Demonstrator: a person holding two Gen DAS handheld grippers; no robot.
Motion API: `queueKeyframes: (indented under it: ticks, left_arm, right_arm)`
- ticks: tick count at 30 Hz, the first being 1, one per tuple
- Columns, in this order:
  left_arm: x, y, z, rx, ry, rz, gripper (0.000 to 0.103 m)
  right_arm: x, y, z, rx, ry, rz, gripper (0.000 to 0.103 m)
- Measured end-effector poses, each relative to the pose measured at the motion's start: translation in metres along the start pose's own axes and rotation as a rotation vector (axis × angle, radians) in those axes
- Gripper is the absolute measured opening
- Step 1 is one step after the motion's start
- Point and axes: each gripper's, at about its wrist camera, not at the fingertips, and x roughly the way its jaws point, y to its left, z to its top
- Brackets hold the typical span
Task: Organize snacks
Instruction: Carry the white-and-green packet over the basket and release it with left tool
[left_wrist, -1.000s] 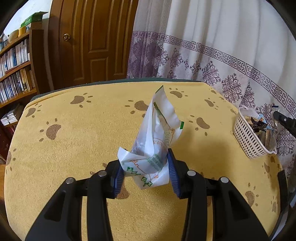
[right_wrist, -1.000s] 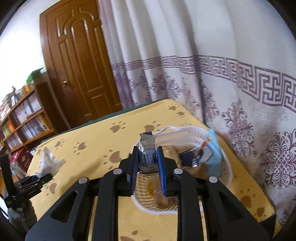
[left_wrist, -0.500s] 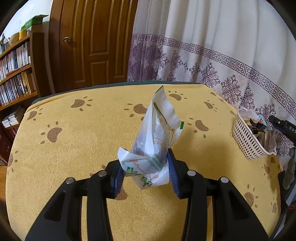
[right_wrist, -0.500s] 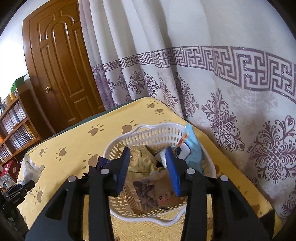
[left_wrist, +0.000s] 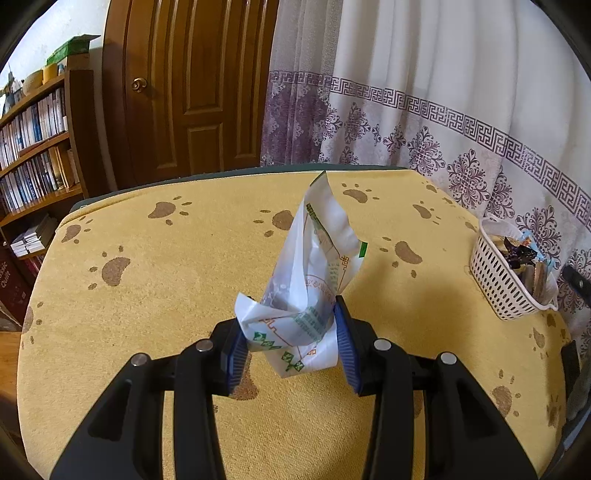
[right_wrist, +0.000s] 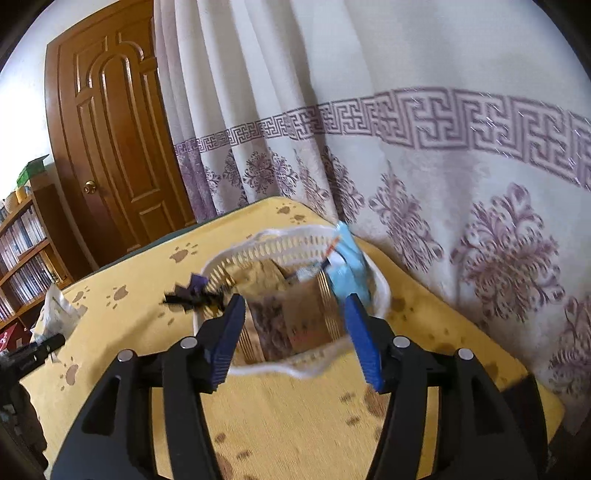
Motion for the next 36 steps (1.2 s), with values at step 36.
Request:
queueKeyframes:
  ticks: [36]
  left_arm:
    - [-0.005,-0.162,0.044,0.141,0.011,-0.143,0.043]
  right_arm:
    - [0.015,-0.031,-0.063,0.101,0.128,0.068,0.062]
